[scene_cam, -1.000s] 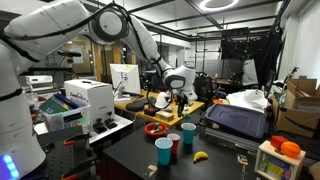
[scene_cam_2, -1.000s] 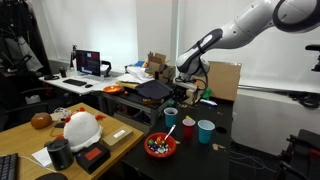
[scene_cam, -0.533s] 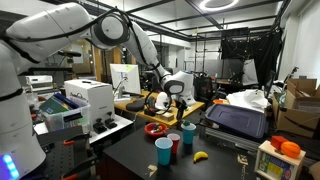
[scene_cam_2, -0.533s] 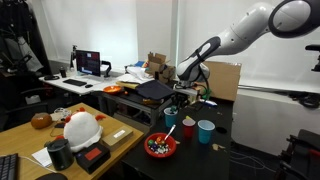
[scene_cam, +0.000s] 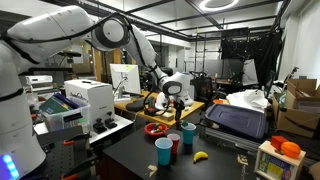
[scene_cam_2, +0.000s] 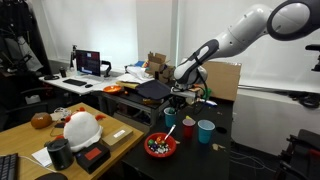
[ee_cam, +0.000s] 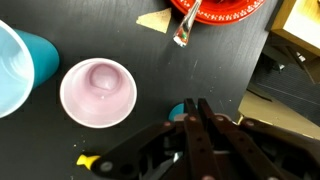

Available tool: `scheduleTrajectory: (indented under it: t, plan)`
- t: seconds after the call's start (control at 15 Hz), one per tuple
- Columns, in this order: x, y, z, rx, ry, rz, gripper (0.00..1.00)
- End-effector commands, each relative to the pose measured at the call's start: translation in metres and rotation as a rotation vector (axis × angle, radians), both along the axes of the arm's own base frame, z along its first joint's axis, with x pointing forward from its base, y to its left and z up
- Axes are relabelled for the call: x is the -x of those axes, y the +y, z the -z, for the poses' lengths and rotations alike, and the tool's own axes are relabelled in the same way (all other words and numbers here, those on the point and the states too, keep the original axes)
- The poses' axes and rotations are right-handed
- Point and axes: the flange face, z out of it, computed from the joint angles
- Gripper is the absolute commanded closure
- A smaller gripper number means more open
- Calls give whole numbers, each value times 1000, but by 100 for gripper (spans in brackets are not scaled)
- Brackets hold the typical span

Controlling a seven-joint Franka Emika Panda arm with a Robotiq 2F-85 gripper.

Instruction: Put some of the things in the bowl into the blue cup at the back of the line of cups

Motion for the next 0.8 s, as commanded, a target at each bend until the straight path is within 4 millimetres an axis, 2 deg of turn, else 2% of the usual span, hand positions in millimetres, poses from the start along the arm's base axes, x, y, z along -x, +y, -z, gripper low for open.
scheduleTrajectory:
  t: [0.0, 0.47, 0.53, 0.6, 0.73]
  plan:
    - [-7, 2, -6, 35, -20, 10, 98]
    - [-20, -2, -18, 84, -48, -6, 98]
    - [-21, -2, -19, 88, -52, -11, 68]
    - [-23, -1, -20, 92, -55, -15, 67]
    - [-25, 2, -20, 98, -60, -15, 53]
